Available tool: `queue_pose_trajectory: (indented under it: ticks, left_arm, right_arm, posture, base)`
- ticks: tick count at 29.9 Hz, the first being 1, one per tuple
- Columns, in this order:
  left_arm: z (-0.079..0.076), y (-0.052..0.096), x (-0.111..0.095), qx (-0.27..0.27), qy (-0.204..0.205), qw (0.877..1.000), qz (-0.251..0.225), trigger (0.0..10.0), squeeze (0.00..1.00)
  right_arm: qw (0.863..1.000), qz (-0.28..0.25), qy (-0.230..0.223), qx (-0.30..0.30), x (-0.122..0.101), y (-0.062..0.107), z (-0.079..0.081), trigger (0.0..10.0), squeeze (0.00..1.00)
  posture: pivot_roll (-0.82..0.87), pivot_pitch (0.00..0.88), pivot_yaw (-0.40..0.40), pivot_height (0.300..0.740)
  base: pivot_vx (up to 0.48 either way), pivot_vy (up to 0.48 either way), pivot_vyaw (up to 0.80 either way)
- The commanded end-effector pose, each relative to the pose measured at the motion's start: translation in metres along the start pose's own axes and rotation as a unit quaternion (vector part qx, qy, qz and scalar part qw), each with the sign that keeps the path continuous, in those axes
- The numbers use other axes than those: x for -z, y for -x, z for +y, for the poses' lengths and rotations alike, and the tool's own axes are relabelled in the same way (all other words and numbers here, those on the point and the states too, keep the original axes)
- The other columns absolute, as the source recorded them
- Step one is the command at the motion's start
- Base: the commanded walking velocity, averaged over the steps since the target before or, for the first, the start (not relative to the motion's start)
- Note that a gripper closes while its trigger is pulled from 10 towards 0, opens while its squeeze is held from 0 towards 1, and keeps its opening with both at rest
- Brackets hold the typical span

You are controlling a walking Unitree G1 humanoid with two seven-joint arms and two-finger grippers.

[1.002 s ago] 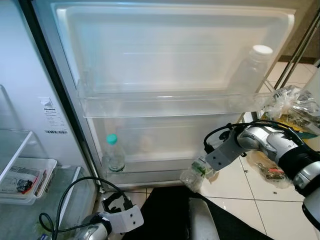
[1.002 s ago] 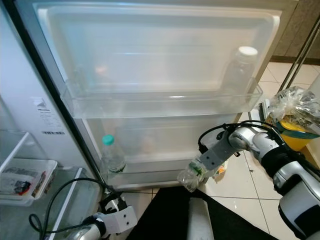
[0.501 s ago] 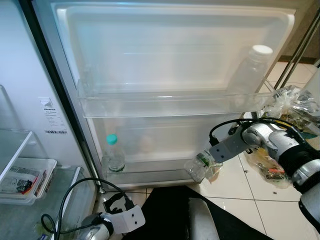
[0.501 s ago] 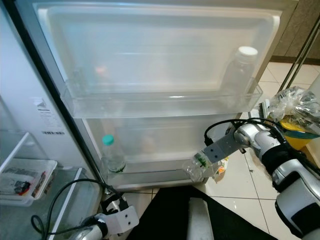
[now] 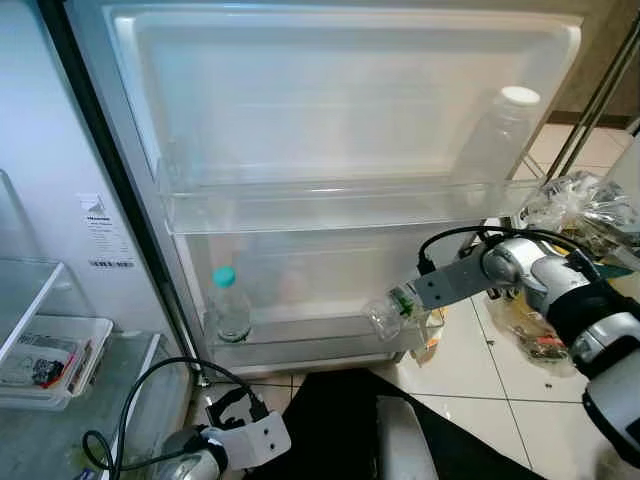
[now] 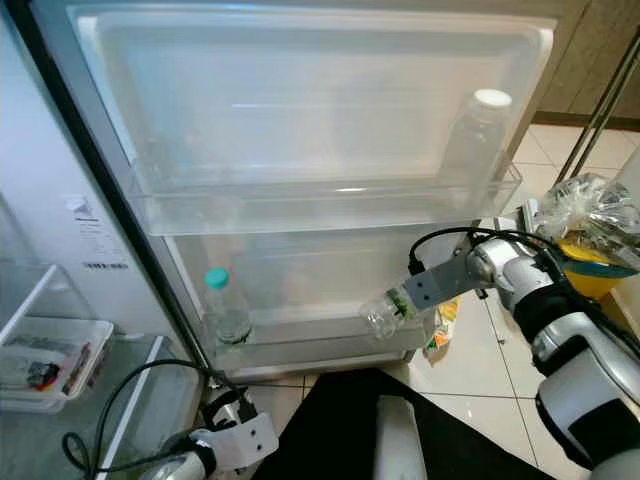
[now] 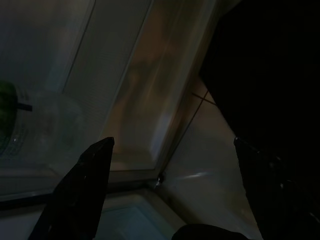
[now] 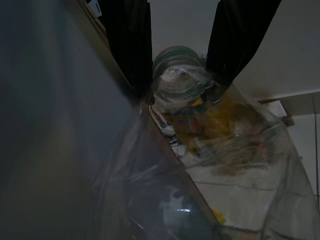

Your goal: Restocking fridge

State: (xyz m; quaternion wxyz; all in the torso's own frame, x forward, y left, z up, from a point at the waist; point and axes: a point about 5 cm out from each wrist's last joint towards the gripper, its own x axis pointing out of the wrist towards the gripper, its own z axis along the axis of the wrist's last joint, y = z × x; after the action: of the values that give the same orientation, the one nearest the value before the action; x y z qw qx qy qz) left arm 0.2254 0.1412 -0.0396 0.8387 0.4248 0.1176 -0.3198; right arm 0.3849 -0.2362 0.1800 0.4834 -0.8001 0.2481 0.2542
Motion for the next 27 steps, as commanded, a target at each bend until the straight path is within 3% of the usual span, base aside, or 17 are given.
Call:
queue_pose_trajectory:
  ticks: [1,27]
  left_arm:
    - [-0.01,0.002,0.002,0.009,0.016,1.0,0.01,10.0,0.0]
    - [-0.013,0.002,-0.001,0.007,0.019,1.0,0.007,10.0,0.0]
  right_arm:
    - [1.0,0.013,0.015,-0.001,0.002,-0.003,0.002,10.0,0.0]
    - [0.993,0.05,0.085,0.065,-0.018,-0.013,-0.012,10.0,0.0]
  posture:
    - [-0.08,0.129,-0.079,0.453]
    - [-0.08,0.135,-0.084,0.453]
  base:
    - [0.0,0.0,0.0]
    - [0.0,0.0,0.0]
